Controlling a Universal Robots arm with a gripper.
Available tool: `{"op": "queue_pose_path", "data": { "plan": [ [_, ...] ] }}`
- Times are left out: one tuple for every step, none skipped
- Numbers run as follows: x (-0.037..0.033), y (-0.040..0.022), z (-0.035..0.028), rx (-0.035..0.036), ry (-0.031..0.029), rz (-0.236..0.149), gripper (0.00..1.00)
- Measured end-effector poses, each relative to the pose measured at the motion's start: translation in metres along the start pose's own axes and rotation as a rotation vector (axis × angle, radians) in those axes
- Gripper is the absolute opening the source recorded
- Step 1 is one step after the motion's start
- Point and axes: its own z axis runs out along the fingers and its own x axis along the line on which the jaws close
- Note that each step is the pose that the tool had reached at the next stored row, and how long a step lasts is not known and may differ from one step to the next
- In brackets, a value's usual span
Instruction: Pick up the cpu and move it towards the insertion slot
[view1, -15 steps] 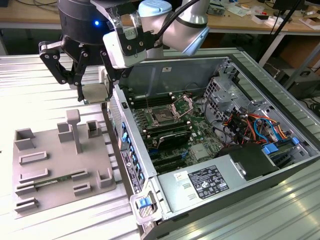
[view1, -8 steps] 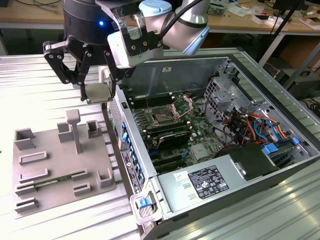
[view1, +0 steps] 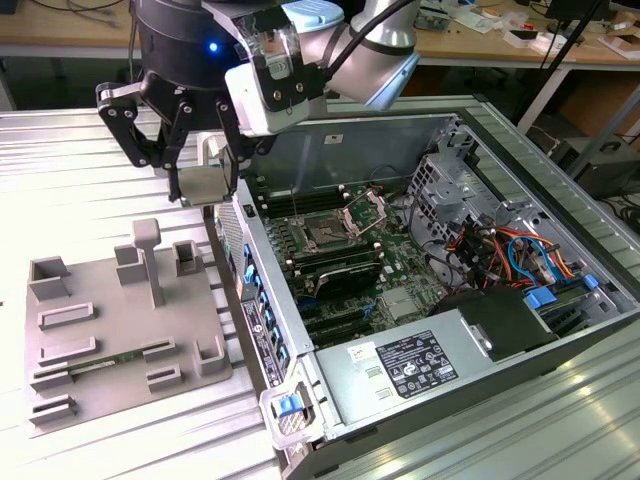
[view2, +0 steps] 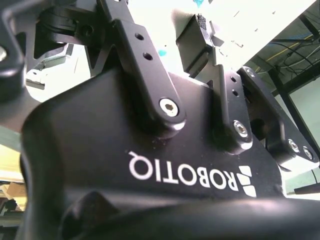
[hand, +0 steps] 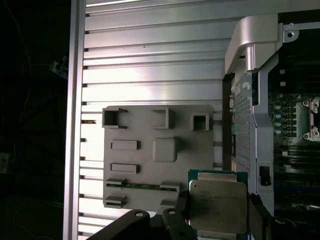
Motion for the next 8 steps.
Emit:
{"op": "queue_pose_path", "data": {
  "plan": [
    [-0.0012,0.0,0.0001,0.0,-0.0001,0.0,0.55],
    [-0.0024,-0.0001,0.0002,0.0,0.0,0.0,0.55],
    [-0.0034,-0.0001,0.0003,0.0,0.0,0.0,0.55],
    [-0.0041,-0.0001,0.0003,0.0,-0.0001,0.0,0.55],
    [-0.0049,-0.0001,0.0004,0.0,0.0,0.0,0.55],
    [-0.0056,-0.0001,0.0005,0.0,0.0,0.0,0.55],
    [-0.0064,-0.0002,0.0005,0.0,0.0,0.0,0.55],
    [-0.0071,-0.0002,0.0006,0.0,-0.0001,0.0,0.55]
  ]
}}
